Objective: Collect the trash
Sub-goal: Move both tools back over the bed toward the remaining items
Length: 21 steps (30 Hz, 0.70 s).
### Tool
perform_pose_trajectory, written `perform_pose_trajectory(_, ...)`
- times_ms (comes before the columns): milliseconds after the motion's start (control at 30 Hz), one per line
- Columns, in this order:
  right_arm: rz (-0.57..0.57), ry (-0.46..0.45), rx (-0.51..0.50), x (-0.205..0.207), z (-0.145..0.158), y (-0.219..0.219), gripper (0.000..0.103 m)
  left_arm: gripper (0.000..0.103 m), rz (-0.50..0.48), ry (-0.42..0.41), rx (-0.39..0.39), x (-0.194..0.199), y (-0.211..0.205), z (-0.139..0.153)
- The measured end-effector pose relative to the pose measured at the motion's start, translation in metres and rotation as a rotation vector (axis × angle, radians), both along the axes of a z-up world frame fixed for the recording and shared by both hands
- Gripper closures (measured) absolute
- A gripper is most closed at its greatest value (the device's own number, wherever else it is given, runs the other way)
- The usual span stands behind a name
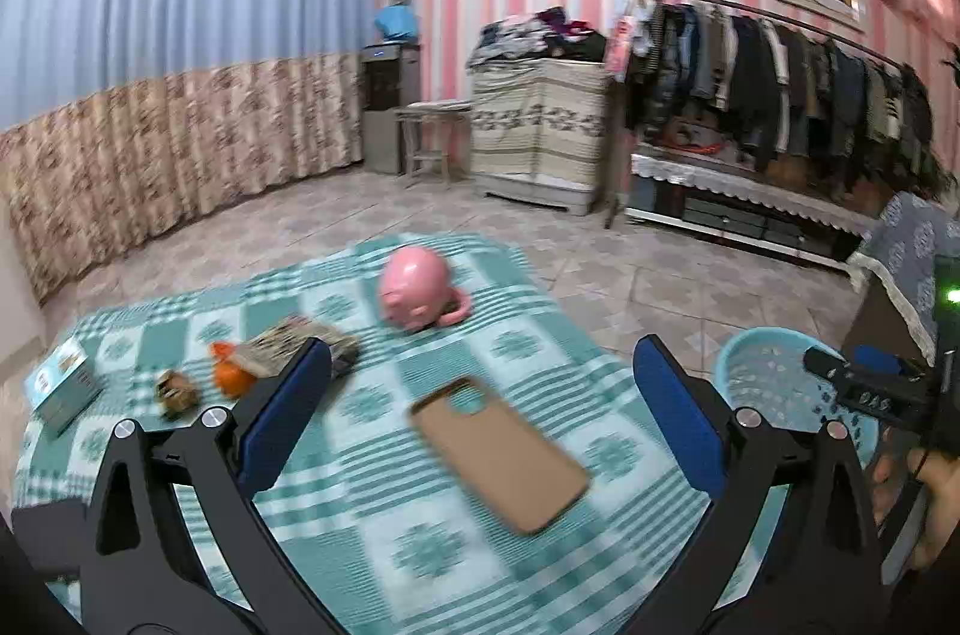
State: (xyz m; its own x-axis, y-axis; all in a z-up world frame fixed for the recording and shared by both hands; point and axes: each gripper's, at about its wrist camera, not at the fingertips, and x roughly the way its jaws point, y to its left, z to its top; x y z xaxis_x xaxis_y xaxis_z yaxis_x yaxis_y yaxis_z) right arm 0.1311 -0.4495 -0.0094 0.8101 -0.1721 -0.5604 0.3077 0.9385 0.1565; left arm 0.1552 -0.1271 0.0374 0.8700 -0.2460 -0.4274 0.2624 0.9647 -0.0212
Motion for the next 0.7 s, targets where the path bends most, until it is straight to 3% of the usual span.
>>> perform_pose_trajectory(367,0.194,-0.016,-0.042,0.026,0.012,0.1,0.009,0.006,0.221,0.072,-0.091,0.005,0.126,-0.034)
perform_pose_trajectory(533,0.275,-0.003,-0.079,0.045,0.006,0.149,0.009,0.006,0.326,0.099,-0.063,0.031,0.177,-0.054)
perform_pose_trajectory(700,0.349,0.037,-0.125,0.074,-0.007,0.197,0.009,0.006,0.371,0.171,-0.033,0.071,0.215,-0.079)
